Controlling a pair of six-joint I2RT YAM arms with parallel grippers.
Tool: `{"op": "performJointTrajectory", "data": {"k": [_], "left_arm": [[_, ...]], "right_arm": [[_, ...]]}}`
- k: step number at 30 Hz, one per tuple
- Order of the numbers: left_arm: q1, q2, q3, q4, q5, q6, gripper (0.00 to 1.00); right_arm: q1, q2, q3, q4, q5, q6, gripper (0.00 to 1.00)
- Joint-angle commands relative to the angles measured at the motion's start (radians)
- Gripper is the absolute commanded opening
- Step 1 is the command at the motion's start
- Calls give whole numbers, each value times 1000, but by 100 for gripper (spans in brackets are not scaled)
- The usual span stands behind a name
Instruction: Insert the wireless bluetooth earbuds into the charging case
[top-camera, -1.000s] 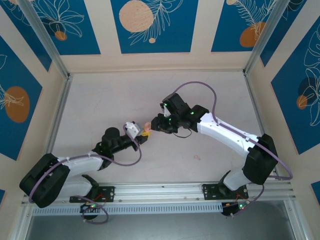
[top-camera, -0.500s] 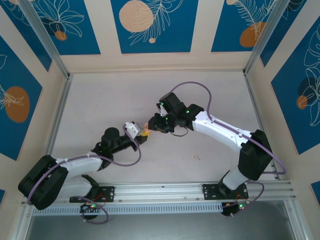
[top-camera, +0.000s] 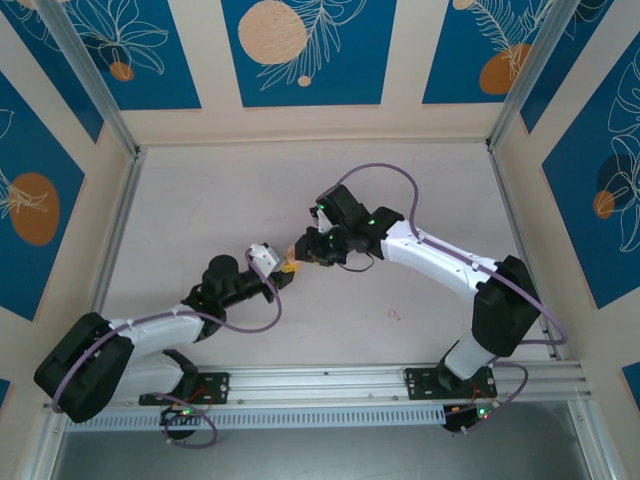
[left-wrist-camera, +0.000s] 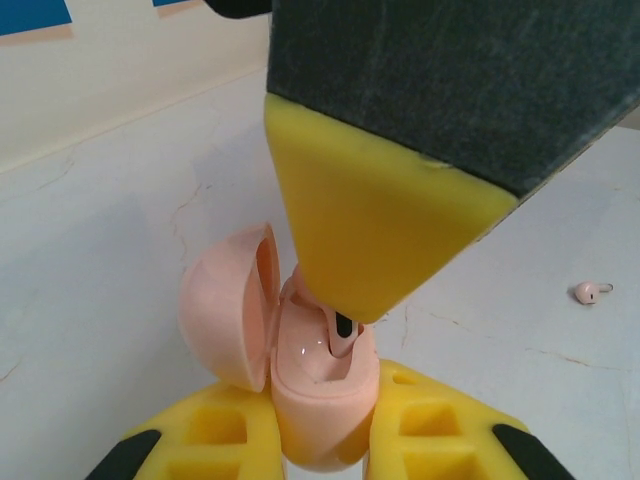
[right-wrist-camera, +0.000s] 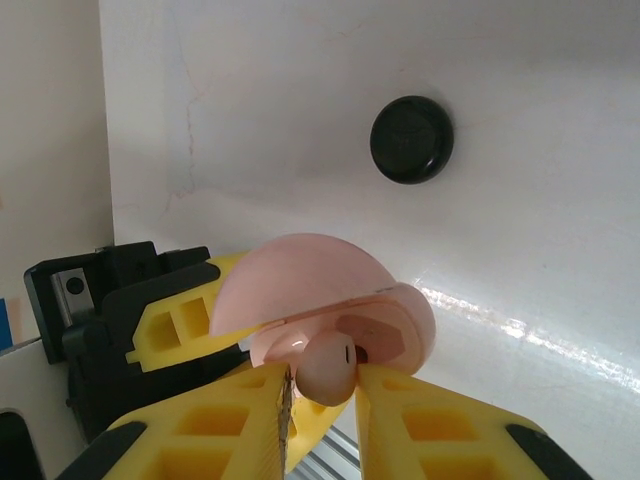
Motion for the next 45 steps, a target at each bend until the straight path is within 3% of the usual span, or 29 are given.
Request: {"op": "performJointTrajectory", "data": {"k": [1, 14, 25, 34, 45], "left_arm": [[-13, -20, 9, 1, 18, 22, 14], [-13, -39, 10, -35, 59, 26, 14], [-13, -27, 18, -11, 145, 0, 14], [-13, 2, 45, -3, 257, -26, 14], [-13, 11, 62, -5, 295, -44, 15]], "right_arm": [[9, 20, 45, -18, -35, -48, 24], [9, 49, 91, -107, -64, -223, 21], [9, 28, 83, -160, -114, -525, 20], [-2, 10, 53, -173, -211, -753, 20], [-37, -37, 18, -171, -335, -874, 22]]}}
